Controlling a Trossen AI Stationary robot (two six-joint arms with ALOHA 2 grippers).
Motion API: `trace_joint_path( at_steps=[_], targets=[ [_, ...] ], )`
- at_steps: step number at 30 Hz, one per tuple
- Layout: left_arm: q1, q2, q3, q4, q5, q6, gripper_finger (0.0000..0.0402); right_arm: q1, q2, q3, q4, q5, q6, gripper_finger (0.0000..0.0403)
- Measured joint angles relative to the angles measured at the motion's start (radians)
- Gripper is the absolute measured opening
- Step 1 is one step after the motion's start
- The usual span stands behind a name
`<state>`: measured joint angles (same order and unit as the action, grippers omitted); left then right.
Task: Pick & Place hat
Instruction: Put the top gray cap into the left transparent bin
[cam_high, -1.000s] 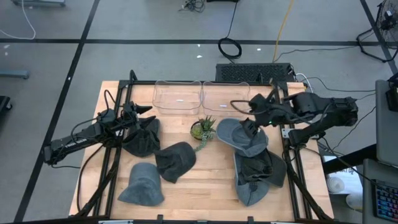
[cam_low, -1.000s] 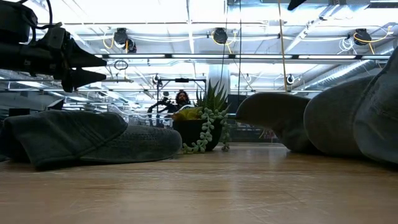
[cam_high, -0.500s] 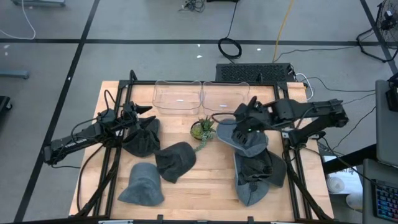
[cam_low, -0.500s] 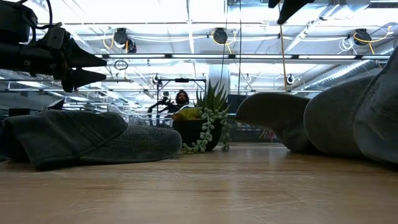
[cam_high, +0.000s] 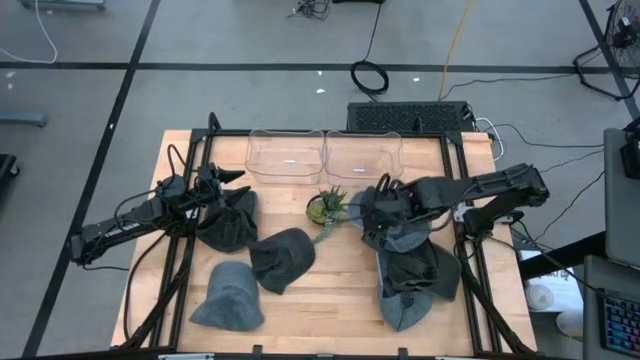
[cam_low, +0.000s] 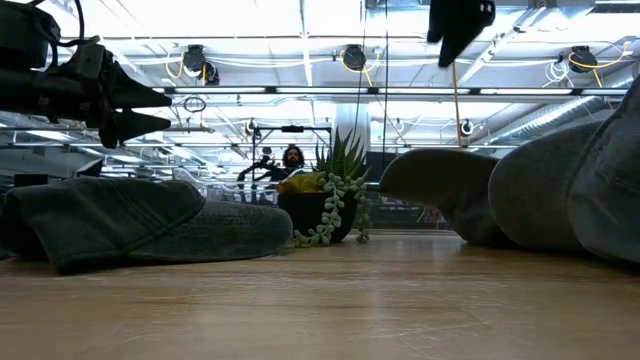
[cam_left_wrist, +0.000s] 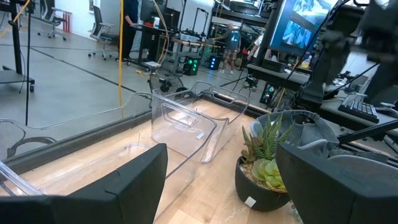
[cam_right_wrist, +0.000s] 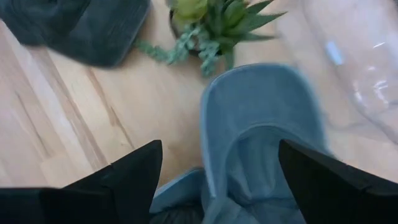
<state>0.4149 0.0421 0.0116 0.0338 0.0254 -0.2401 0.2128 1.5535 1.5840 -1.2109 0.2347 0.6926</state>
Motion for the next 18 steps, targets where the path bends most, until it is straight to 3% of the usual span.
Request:
trace_joint_path(
  at_steps=[6,18],
  targets=[
    [0.0,0.0,0.0,0.0,0.0,0.0,0.0306,0.012,0.0,-0.167,0.155,-0.025,0.002,0.0312],
    [0.0,0.0,0.0,0.0,0.0,0.0,0.0306,0.025,-0.001,-0.34,0.29,0.003,-0.024,0.0312]
  ],
)
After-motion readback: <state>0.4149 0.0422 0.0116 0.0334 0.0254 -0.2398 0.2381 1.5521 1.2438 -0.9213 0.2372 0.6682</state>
